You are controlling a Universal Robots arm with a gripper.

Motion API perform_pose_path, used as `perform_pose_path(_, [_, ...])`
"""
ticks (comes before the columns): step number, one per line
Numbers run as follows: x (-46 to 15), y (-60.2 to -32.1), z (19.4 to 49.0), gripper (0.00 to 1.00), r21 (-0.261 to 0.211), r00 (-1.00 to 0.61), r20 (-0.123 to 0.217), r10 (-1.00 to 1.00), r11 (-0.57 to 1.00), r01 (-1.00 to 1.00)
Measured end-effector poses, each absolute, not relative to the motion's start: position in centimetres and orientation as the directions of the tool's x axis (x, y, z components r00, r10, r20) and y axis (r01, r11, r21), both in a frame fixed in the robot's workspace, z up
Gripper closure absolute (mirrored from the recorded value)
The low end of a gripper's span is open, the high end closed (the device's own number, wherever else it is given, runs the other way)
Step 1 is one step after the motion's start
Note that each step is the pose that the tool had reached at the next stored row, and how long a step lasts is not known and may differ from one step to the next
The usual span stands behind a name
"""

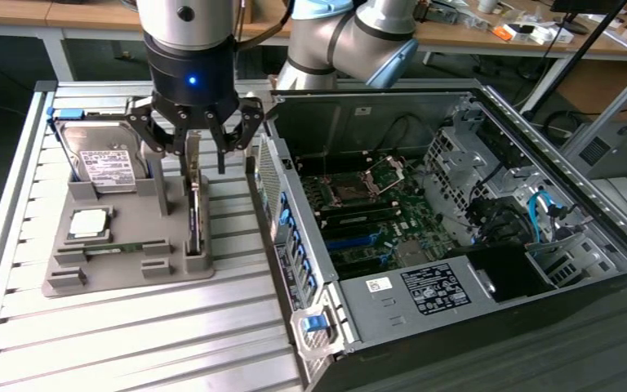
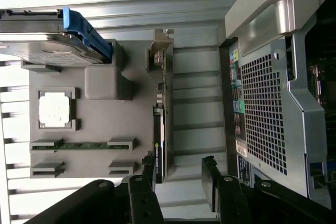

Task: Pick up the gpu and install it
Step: 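Pick up the gpu and move the gpu toward the slot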

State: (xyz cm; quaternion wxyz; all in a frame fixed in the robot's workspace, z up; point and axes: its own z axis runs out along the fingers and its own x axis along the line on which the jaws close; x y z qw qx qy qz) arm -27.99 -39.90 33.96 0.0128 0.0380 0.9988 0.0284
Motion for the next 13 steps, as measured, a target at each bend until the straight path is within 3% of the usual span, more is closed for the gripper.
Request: perform_pose_path(13, [-27.99, -39.9, 33.46, 0.52, 0.06, -0.997, -0.023, 0.077, 0.995, 0.075])
